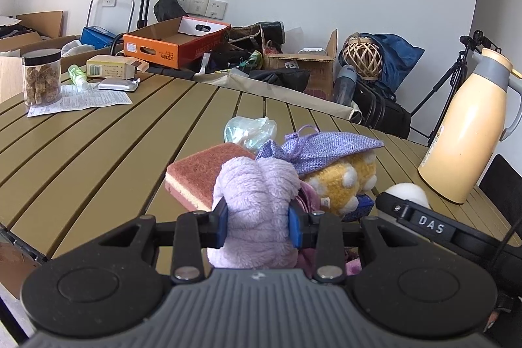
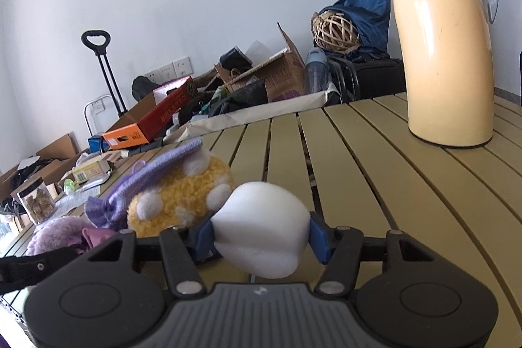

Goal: Collect trash
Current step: 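Grasp the lavender fluffy towel with the left gripper while the right gripper grasps the white foam block, then lift the lavender towel with the left gripper while the right gripper lifts the white foam block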

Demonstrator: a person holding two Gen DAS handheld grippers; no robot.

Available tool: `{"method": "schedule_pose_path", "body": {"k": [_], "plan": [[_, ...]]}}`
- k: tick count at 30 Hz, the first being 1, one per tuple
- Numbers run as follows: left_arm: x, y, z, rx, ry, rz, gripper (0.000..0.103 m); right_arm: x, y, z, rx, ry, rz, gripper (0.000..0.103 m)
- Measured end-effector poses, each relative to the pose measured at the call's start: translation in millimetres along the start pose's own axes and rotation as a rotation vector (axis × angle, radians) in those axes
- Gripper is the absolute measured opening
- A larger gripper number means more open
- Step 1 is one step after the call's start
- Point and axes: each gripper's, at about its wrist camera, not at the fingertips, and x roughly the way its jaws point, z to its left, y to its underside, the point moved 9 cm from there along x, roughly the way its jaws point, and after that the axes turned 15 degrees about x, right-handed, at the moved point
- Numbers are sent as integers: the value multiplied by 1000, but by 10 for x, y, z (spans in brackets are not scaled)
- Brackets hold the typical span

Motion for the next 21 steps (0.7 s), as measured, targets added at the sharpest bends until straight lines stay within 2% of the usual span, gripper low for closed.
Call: {"method": "schedule_pose_path", "body": {"k": [5,8,14,21], "plan": [[22,34,-33,5,-6,8,36,-221,-15,234,-16,-97,-37,58],[32,45,-59,9,-2,10,36,-274,56,401,-51,-141,-30,58],[27,66,-14,-8,11,12,36,-110,295,451,-89,-113,34,58],[-15,66,67,-25,17,14,36,-72,484,512,-173,-66,14,58]]}}
